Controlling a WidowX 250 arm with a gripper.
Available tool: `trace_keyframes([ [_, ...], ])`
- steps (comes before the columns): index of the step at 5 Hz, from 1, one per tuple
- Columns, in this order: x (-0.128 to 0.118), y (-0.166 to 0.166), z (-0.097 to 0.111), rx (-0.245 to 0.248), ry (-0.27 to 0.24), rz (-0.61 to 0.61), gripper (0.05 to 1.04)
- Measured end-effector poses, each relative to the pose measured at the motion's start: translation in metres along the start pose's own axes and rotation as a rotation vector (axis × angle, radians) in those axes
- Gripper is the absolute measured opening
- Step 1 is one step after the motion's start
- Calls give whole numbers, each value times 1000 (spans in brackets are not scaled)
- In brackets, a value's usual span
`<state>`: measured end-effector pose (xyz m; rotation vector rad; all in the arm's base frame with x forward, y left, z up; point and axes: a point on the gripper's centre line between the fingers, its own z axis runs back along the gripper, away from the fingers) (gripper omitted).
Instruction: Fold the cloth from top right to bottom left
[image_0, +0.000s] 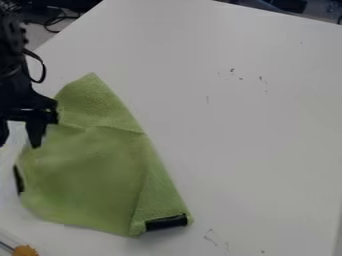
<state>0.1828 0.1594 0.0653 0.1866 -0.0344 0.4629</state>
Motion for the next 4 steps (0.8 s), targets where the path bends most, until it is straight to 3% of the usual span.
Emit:
trace_keyframes([
  [1,1,2,5,24,16,-60,1011],
  [2,16,-7,11,35,-45,-214,1006],
  [3,35,-36,8,3,-111,-293,1001],
  [4,42,-59,3,-21,-104,-315,1001],
])
